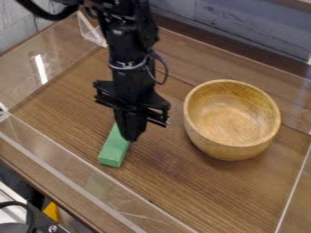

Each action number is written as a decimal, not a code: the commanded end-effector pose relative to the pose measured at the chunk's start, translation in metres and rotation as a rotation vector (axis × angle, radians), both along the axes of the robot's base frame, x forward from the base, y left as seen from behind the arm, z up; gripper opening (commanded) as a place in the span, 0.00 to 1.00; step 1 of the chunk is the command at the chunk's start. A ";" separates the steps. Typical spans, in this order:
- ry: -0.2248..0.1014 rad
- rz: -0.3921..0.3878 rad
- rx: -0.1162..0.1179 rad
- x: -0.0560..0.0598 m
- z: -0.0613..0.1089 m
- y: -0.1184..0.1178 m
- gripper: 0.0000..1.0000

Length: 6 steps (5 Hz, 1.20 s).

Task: Put the green block in the brown bowl

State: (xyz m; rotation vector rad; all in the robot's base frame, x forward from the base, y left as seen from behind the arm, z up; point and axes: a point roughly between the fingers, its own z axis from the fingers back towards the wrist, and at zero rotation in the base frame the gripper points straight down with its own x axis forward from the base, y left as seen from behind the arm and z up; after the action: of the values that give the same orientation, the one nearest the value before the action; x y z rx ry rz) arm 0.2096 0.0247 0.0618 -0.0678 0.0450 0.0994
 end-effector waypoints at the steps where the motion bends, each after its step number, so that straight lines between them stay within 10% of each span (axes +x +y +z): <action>1: -0.036 0.028 0.008 -0.005 0.007 0.012 0.00; 2: -0.041 0.056 0.008 -0.005 0.000 0.017 1.00; 5: -0.029 0.079 0.014 0.001 -0.028 0.030 1.00; 6: -0.026 0.018 0.012 0.005 -0.021 0.035 0.00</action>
State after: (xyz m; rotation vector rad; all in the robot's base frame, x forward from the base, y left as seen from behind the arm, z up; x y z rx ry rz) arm 0.2071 0.0560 0.0333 -0.0683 0.0530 0.1220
